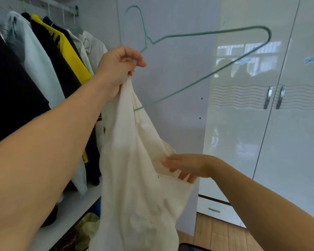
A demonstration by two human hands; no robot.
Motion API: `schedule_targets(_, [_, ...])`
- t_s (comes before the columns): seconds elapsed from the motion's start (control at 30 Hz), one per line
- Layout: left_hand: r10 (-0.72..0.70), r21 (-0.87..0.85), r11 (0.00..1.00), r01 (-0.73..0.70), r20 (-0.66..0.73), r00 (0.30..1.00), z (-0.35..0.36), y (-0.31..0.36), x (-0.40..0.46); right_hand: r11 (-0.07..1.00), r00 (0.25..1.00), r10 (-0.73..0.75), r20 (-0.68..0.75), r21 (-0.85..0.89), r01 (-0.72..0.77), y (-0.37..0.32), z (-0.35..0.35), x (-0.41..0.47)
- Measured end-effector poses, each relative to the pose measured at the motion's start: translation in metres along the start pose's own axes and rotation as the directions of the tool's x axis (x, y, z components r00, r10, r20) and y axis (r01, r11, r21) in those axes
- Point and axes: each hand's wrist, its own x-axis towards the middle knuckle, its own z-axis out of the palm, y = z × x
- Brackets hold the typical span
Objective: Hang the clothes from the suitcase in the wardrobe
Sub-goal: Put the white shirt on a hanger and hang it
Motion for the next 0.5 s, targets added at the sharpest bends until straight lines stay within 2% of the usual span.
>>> schedule_targets(0.07, [0.003,0.051,0.999,-0.006,0.059,0.998,-0.006,0.002,-0.003,0.997,0.964,0.047,-0.262,-0.053,-0.063,0.008,-0.013,0.002])
schedule_targets(0.1, [-0.004,0.093,0.996,-0.005,0.099,0.995,-0.010,0.001,-0.005,0.986,0.931,0.033,-0.363,-0.141,-0.090,0.013,-0.023,0.004])
schedule_targets(0.17, [-0.039,0.234,0.972,-0.009,0.196,0.980,-0.019,-0.004,-0.012,0.978,0.841,-0.017,-0.541,-0.182,-0.097,0.025,-0.041,0.005])
schedule_targets(0.2, [-0.065,0.309,0.951,-0.014,0.242,0.968,-0.022,-0.008,-0.016,0.994,0.797,-0.003,-0.604,-0.089,-0.063,0.029,-0.051,0.005])
schedule_targets(0.27, [-0.101,0.389,0.921,-0.018,0.282,0.954,-0.025,-0.016,-0.023,0.966,0.726,0.074,-0.684,0.229,0.117,0.033,-0.068,0.001])
schedule_targets(0.3, [-0.098,0.403,0.915,-0.019,0.269,0.958,-0.025,-0.019,-0.025,0.943,0.692,0.095,-0.716,0.287,0.168,0.033,-0.073,-0.004])
schedule_targets(0.33, [-0.087,0.415,0.909,-0.022,0.242,0.966,-0.025,-0.021,-0.027,0.949,0.641,0.081,-0.764,0.255,0.184,0.032,-0.080,-0.006])
schedule_targets(0.37, [-0.078,0.433,0.901,-0.025,0.219,0.973,-0.025,-0.022,-0.028,0.979,0.579,0.034,-0.815,0.143,0.144,0.031,-0.087,-0.009])
schedule_targets(0.43, [-0.069,0.489,0.871,-0.036,0.196,0.978,-0.026,-0.021,-0.030,0.992,0.425,-0.072,-0.903,-0.107,-0.060,0.025,-0.096,-0.017])
schedule_targets(0.5, [-0.058,0.559,0.828,-0.043,0.162,0.985,-0.028,-0.023,-0.030,0.982,0.330,-0.061,-0.942,-0.115,-0.148,0.019,-0.102,-0.026])
